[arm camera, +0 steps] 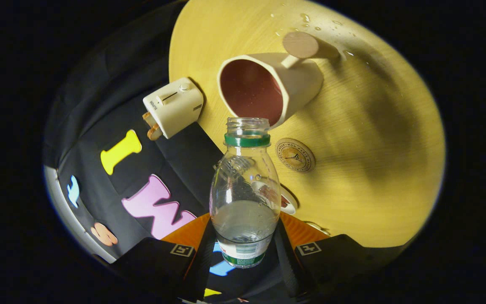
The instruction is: Take the bottle from table, then pour the juice into the cup, finally place the bottle on the coaster
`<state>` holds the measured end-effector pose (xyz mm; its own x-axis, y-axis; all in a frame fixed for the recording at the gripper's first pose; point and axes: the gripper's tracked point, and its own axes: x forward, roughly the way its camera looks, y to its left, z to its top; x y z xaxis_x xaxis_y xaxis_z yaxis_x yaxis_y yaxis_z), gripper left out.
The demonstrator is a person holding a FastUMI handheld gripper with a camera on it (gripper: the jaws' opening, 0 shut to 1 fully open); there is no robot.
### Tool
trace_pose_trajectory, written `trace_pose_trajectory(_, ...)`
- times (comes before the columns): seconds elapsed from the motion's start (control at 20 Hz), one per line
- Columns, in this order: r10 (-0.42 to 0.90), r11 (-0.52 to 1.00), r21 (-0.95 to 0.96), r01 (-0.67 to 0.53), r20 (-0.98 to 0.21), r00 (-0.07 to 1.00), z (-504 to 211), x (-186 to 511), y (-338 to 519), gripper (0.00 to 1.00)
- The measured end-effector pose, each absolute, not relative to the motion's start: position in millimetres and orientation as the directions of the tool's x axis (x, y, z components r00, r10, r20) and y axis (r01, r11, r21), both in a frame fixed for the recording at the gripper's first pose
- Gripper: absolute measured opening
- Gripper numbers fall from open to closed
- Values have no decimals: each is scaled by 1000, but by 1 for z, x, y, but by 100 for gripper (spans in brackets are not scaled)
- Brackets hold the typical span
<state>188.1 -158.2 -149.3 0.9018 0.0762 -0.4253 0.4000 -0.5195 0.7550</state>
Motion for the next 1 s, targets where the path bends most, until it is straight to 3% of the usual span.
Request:
trace_pose_trajectory(0.35, 119, -115, 890, 441, -429, 896, -126, 168, -143, 73)
trace_pose_trajectory(0.55, 115, 183, 905, 385, -409, 905, -105, 158, -139, 73)
trace_pose_trajectory(0.8, 85, 525, 807, 272, -367, 926, -77, 148, -143, 73)
trace_pose_trajectory(1.0, 60, 794, 588, 153, -326, 943, -75, 140, -138, 73)
